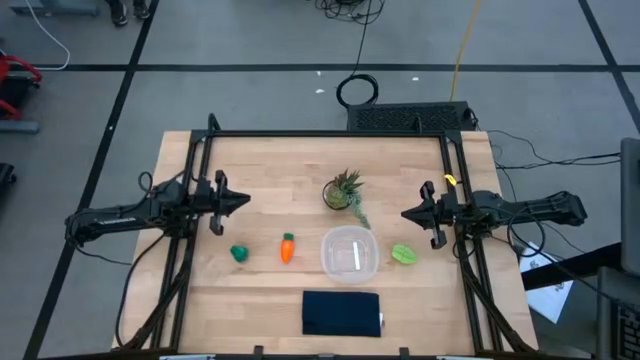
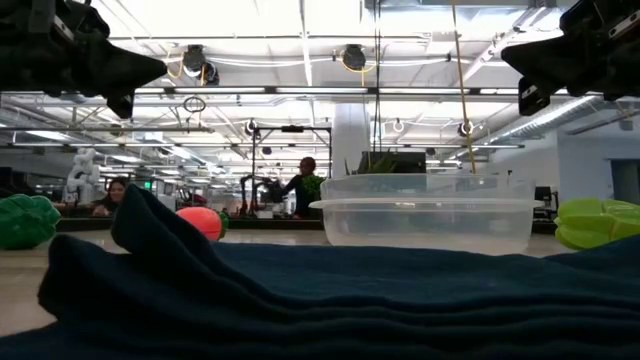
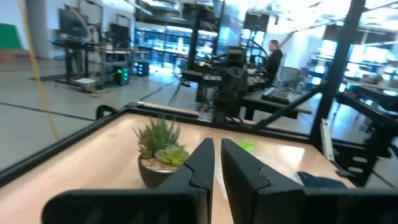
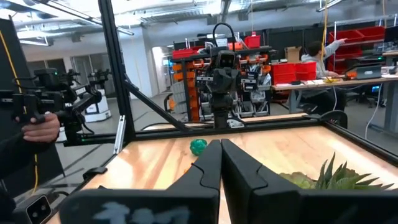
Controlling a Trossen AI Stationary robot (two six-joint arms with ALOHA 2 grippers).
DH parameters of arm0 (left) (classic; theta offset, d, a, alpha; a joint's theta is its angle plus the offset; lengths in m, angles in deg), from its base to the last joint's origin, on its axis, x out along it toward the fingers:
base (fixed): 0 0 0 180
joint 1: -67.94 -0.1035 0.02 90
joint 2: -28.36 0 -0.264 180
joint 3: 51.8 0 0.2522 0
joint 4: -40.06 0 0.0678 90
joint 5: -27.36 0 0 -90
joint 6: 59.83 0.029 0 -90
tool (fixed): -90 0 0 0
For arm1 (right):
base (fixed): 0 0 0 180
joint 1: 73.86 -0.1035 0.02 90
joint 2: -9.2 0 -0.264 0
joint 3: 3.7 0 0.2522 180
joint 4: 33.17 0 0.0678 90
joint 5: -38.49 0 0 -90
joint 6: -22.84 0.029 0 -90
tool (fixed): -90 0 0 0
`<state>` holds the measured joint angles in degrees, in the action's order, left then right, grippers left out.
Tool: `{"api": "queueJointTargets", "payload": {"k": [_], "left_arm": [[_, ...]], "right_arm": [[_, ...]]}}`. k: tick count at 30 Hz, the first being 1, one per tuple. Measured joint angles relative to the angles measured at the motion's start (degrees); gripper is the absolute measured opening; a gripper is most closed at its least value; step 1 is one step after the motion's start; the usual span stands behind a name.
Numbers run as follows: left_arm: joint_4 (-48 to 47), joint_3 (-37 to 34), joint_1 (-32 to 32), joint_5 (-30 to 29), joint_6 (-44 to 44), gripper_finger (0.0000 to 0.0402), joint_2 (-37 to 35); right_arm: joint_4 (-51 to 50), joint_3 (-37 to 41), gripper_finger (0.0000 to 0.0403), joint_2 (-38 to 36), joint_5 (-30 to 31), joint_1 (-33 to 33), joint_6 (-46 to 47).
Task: Pick and placing Produce into tupperware
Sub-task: Put the orange carrot into the transparent bin
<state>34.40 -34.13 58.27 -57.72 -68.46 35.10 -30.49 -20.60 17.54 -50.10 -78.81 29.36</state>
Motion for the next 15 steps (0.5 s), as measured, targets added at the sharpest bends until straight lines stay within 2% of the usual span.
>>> {"api": "queueJointTargets", "payload": {"k": [3,8,15], "left_arm": [[0.2,0.0,0.0,0.3,2.5,0.0031,0.0],[-2.2,0.0,0.7,5.8,7.3,0.0030,0.0],[-4.0,0.0,3.7,2.5,10.0,0.0030,0.0]], "right_arm": [[-0.8,0.0,0.0000,0.0,0.0,0.0,1.1],[-2.6,0.0,0.0000,0.0,-1.5,0.0,1.7],[-3.0,0.0,0.0000,0.0,-1.6,0.0,1.8]]}}
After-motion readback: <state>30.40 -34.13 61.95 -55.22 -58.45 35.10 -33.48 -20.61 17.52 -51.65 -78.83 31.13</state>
